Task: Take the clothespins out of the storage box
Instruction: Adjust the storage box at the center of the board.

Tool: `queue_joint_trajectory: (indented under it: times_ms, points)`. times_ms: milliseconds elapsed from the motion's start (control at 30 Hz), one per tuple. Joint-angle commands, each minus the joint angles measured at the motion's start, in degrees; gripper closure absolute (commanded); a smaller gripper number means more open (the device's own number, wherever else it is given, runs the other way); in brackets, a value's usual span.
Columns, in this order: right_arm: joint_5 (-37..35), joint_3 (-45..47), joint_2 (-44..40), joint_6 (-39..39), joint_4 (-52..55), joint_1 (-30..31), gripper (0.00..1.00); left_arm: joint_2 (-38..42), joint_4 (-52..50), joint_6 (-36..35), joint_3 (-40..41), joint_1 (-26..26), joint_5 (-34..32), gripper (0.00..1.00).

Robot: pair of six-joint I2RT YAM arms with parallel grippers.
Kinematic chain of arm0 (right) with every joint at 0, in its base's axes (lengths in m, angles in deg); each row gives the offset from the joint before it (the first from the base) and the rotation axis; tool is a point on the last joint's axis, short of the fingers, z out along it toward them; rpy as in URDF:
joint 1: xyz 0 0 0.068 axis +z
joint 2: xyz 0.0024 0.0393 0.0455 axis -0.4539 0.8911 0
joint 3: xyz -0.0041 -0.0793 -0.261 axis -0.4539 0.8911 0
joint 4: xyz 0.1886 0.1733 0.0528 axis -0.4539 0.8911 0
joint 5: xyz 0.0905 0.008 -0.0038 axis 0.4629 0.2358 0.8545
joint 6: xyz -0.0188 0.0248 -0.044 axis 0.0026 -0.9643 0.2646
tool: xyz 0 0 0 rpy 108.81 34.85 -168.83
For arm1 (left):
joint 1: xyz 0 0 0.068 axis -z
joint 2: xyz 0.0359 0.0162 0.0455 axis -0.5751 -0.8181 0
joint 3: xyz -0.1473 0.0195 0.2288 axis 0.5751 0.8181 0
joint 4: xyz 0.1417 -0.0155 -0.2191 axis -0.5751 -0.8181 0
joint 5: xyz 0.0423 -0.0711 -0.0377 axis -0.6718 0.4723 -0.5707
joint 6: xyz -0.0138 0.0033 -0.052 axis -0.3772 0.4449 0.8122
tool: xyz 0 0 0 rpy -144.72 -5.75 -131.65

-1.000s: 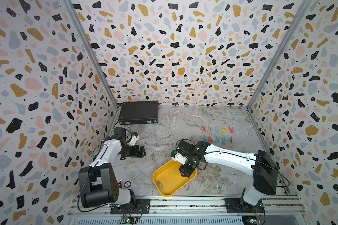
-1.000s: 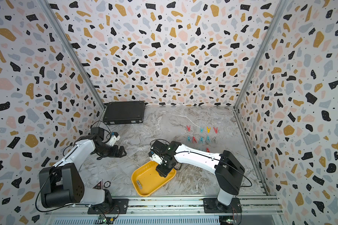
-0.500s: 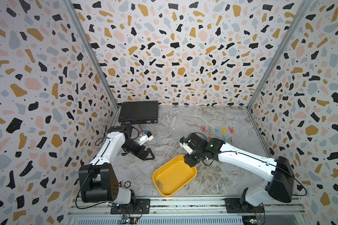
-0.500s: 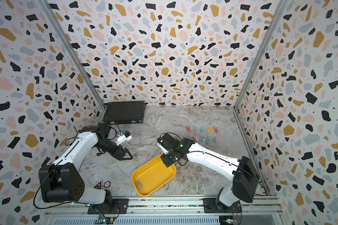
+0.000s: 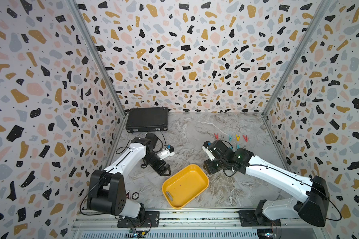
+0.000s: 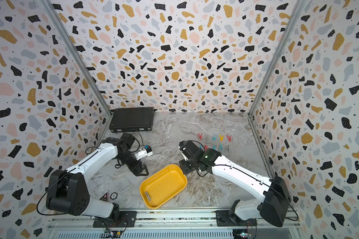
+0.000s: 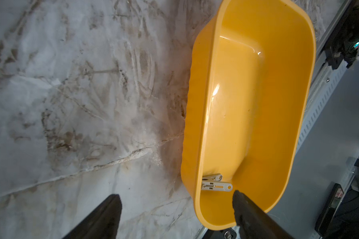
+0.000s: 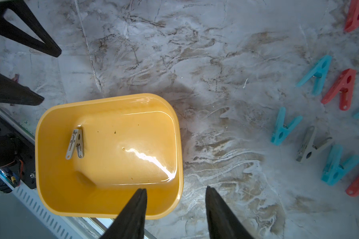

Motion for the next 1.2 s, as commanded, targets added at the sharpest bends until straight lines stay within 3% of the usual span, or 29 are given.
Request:
queue_joint_trajectory:
  times_ms: [0,300,467,967,1167]
  points:
    - [-0.47,0.46,-2.14,-1.28,-0.33,-0.20,0.49,-0.69,3.12,1.61,0.66,2.48,-0.87,0.12]
    - [-0.99,2.02,-2.98,-2.08,-0.58,-0.29,0.49,-5.21,6.52,2.85,1.44,8.27,-2.86,0.16]
    - [-1.35,2.65,-3.35,-2.32,-0.73,-0.31,0.49,-6.75,9.35,4.12,2.15,10.09,-4.73,0.23]
    - [-1.10,3.95,-4.05,-2.79,-1.86,-0.30,0.50,-8.39,12.44,6.54,3.39,11.62,-6.63,0.66]
    - [-0.25,4.44,-4.39,-2.94,-2.63,-0.29,0.51,-8.76,9.96,6.04,2.21,11.68,-3.50,0.83]
